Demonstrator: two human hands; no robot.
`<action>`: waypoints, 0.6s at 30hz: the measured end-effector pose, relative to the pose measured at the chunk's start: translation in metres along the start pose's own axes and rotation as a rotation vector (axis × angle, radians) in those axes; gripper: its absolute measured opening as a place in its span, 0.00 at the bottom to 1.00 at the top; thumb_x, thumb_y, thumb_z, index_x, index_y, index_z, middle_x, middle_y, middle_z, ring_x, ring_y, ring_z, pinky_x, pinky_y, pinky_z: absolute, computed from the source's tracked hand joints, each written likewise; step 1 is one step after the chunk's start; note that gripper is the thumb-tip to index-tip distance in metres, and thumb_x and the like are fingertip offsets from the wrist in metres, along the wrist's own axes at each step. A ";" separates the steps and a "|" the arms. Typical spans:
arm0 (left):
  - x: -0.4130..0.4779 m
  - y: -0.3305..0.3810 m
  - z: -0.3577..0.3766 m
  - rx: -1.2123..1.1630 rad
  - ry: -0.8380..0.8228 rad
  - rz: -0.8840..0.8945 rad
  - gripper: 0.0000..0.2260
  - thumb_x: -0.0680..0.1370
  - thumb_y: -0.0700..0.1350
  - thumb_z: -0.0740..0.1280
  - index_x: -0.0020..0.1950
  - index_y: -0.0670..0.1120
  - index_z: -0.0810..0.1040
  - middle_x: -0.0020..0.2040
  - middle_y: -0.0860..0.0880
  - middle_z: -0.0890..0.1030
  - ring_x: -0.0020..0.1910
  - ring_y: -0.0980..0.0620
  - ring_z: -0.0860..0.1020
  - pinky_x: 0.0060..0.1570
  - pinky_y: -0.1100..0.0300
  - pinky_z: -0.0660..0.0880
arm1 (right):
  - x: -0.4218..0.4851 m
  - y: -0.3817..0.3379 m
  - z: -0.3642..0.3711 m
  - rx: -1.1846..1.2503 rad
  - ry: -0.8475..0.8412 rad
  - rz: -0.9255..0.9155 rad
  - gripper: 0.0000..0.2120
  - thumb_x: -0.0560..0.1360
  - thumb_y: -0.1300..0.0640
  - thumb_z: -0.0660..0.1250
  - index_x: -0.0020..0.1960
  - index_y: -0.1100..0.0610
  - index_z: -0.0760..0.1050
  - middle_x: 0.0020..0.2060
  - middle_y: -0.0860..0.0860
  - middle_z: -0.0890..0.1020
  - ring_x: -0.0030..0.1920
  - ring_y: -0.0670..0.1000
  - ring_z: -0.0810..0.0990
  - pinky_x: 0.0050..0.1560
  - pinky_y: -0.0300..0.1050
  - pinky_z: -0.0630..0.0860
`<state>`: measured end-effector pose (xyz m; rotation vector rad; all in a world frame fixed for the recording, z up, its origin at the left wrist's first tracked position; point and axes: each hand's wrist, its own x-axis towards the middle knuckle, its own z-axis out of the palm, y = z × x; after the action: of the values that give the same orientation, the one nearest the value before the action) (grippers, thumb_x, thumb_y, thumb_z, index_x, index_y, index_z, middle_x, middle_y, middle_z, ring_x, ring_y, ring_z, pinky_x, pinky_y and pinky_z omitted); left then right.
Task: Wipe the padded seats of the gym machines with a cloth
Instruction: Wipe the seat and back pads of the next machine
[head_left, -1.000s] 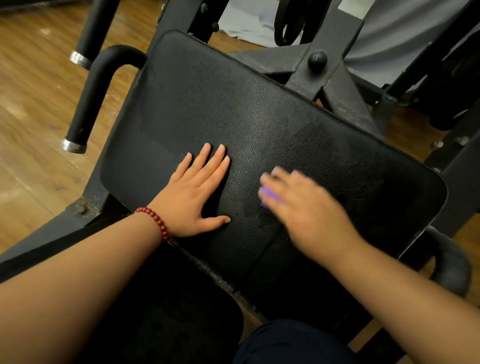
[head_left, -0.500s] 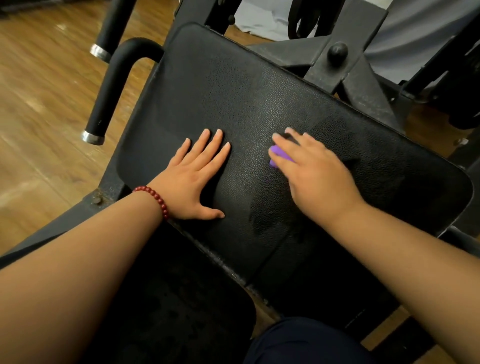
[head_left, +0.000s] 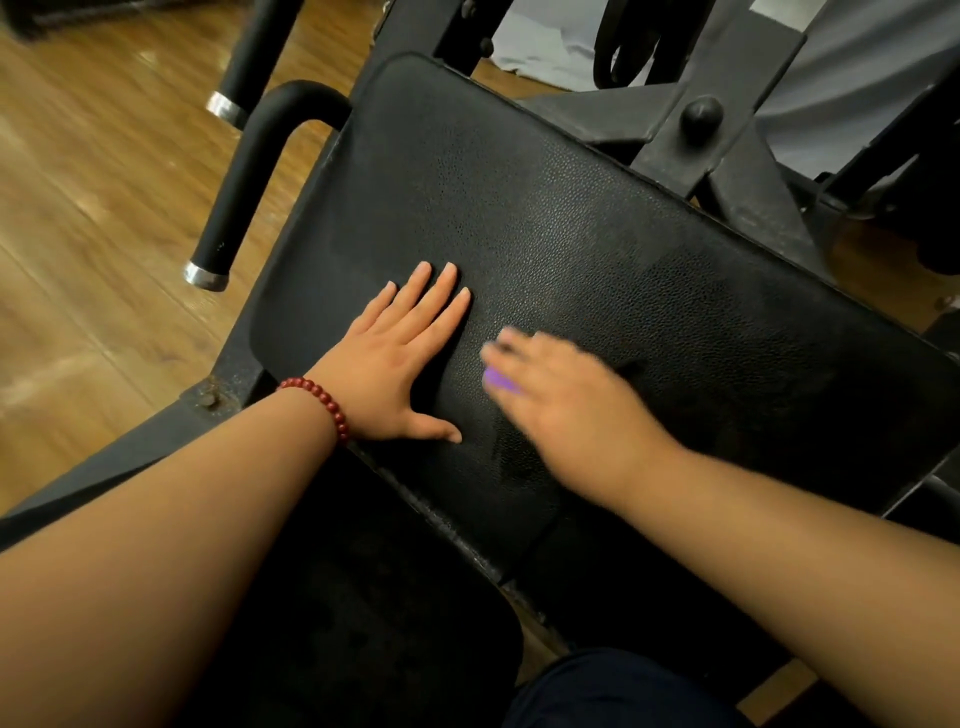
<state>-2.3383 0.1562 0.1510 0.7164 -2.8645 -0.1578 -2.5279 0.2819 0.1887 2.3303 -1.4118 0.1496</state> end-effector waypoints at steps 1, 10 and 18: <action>-0.001 -0.003 -0.001 -0.013 0.003 -0.033 0.56 0.63 0.78 0.58 0.79 0.48 0.39 0.78 0.49 0.37 0.77 0.48 0.36 0.74 0.47 0.39 | -0.009 -0.015 0.006 0.047 -0.024 -0.090 0.19 0.74 0.59 0.55 0.51 0.61 0.84 0.55 0.58 0.83 0.57 0.59 0.81 0.58 0.53 0.77; -0.009 -0.020 -0.008 -0.161 -0.076 -0.339 0.64 0.54 0.80 0.60 0.73 0.48 0.27 0.71 0.51 0.24 0.72 0.52 0.26 0.73 0.50 0.36 | 0.045 0.015 0.012 0.004 0.000 -0.067 0.20 0.74 0.60 0.53 0.52 0.61 0.83 0.56 0.58 0.83 0.57 0.61 0.81 0.58 0.54 0.77; -0.011 -0.026 -0.012 -0.222 -0.093 -0.399 0.64 0.56 0.76 0.63 0.76 0.47 0.30 0.72 0.50 0.25 0.73 0.51 0.28 0.70 0.53 0.38 | 0.037 0.001 0.021 0.088 -0.072 -0.304 0.18 0.78 0.57 0.56 0.54 0.60 0.83 0.55 0.56 0.83 0.58 0.58 0.81 0.60 0.50 0.75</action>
<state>-2.3147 0.1382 0.1570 1.2481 -2.6899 -0.5661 -2.5137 0.2423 0.1808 2.6134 -1.0827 0.0405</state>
